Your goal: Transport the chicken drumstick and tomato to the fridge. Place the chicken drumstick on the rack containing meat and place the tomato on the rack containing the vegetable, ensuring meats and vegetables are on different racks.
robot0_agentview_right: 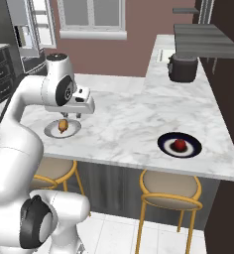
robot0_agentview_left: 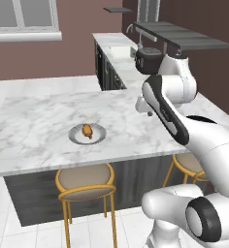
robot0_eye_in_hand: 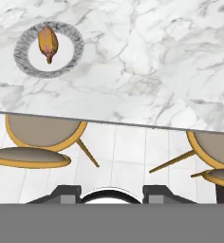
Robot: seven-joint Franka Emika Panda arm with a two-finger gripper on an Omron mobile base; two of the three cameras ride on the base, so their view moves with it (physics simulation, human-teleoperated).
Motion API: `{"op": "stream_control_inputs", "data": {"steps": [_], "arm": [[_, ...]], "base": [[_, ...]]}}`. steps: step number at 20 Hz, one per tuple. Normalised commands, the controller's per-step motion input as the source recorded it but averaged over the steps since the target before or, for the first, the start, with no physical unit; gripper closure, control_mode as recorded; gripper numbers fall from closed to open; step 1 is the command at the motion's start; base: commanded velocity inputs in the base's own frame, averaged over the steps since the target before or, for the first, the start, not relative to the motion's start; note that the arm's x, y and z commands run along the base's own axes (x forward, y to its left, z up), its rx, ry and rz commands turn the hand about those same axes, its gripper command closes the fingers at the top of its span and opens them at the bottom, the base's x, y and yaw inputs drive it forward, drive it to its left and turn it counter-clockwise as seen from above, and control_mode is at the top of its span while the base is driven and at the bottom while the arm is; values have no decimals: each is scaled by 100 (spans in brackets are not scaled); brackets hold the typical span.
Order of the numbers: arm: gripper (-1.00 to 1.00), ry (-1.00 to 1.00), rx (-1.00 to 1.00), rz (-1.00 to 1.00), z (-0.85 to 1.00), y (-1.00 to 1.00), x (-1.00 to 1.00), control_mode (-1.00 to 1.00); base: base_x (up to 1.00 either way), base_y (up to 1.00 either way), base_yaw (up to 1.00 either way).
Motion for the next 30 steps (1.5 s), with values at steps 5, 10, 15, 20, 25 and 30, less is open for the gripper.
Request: {"op": "stream_control_inputs", "data": {"steps": [5,10,15,20,25,30], "arm": [[-100,0,0,0,0,3,-30,-100],[-100,0,0,0,-1,2,-58,-100],[-100,0,0,0,0,0,-44,-100],[-100,0,0,0,-6,59,-8,-100],[-100,0,2,0,-23,89,14,-100],[-100,0,1,0,-11,79,72,-100]], "base": [[0,0,0],[0,0,0],[0,0,0],[0,0,0],[0,0,0],[0,0,0]]}}
